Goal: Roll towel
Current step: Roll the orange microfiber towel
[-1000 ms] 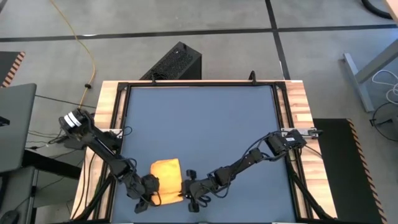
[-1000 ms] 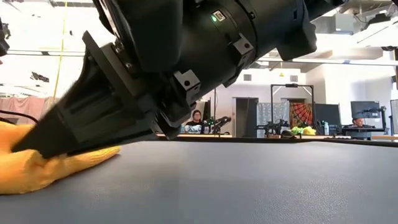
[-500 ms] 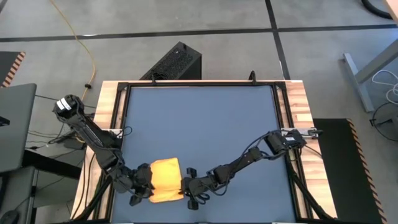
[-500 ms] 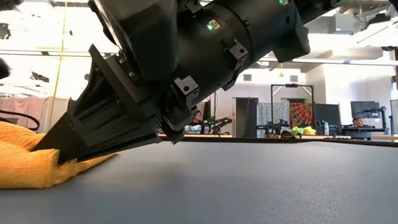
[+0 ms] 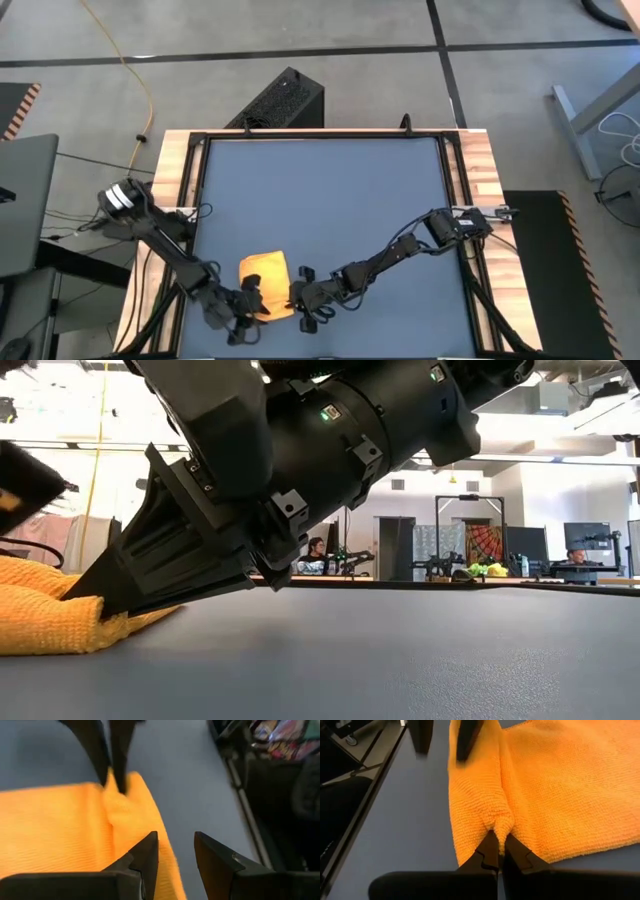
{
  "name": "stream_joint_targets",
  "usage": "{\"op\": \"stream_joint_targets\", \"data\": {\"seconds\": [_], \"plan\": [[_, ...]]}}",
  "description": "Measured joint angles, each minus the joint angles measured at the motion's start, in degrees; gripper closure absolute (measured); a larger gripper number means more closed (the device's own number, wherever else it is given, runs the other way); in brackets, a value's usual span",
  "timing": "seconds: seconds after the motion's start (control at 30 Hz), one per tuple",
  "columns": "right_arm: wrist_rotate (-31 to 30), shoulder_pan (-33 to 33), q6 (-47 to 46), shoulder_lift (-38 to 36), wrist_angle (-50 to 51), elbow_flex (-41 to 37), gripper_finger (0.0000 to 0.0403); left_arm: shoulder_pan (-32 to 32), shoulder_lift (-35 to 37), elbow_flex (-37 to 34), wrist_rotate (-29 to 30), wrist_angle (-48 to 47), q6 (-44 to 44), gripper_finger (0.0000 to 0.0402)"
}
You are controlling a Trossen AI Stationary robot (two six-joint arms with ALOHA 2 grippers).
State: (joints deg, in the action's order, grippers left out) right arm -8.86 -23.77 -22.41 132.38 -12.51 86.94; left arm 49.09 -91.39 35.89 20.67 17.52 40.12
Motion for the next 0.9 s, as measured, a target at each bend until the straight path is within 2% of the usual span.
{"op": "stream_joint_targets", "data": {"seconds": [0.13, 0.23, 0.43, 0.63, 0.77, 0.9], "plan": [[0.0, 0.0, 0.1, 0.0, -0.1, 0.0, 0.0377, -1.1, -5.7, 3.1, -2.8, -0.7, 0.8, 0.0287], [0.0, 0.0, 0.0, 0.0, -0.1, 0.0, 0.0359, -1.8, -7.1, 5.5, -3.6, -5.4, 1.7, 0.0287], [0.9, -0.1, 0.8, -1.2, 0.7, -0.1, 0.031, -1.8, -5.7, 8.8, -3.0, -15.8, 2.9, 0.0287], [1.4, 0.0, 3.7, -4.0, 2.4, -0.2, 0.0273, -1.4, -3.9, 10.2, -0.5, -21.8, 3.8, 0.0287], [1.3, 0.3, 7.7, -4.8, 1.4, -0.1, 0.026, -1.4, -3.9, 10.2, -0.4, -22.3, 4.1, 0.0287], [0.1, 2.5, 7.9, -4.8, -1.6, -0.1, 0.0264, -1.5, -3.9, 10.2, -0.3, -22.3, 4.1, 0.0287]]}}
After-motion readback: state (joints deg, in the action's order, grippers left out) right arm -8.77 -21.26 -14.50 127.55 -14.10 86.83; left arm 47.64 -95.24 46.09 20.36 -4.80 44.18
